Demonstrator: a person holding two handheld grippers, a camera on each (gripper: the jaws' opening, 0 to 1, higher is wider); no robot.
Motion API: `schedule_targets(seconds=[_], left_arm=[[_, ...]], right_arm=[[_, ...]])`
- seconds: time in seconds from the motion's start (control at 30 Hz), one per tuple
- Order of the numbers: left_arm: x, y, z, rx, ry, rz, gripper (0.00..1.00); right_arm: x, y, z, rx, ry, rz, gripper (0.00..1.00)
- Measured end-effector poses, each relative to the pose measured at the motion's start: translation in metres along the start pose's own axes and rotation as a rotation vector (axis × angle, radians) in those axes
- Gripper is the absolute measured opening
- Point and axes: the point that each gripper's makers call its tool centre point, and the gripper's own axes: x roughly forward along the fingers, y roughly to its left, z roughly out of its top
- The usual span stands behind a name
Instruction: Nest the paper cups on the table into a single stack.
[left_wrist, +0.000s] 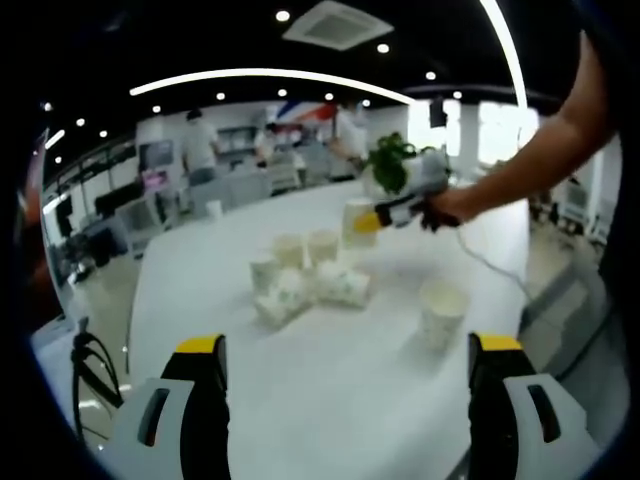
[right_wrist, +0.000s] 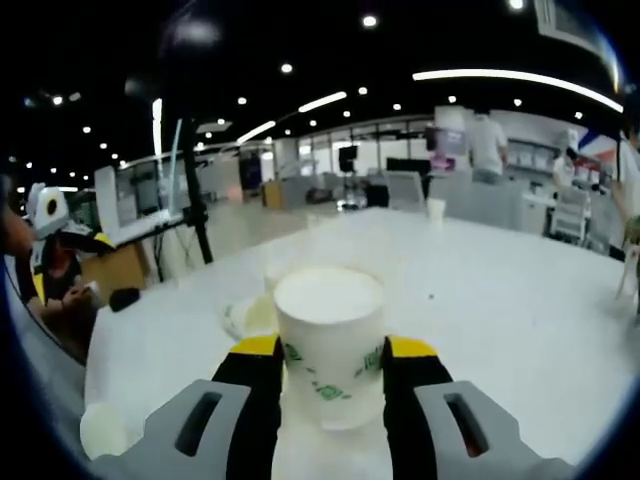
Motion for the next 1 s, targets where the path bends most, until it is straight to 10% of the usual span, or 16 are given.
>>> schedule_targets(seconds=[1.0], left_arm=[[-0.006, 0.001, 0.009, -0.007, -0.008, -0.008, 0.99]], right_arm=[[-0.012, -0.004, 0.050, -0.031, -0.008, 0.001, 0.36]])
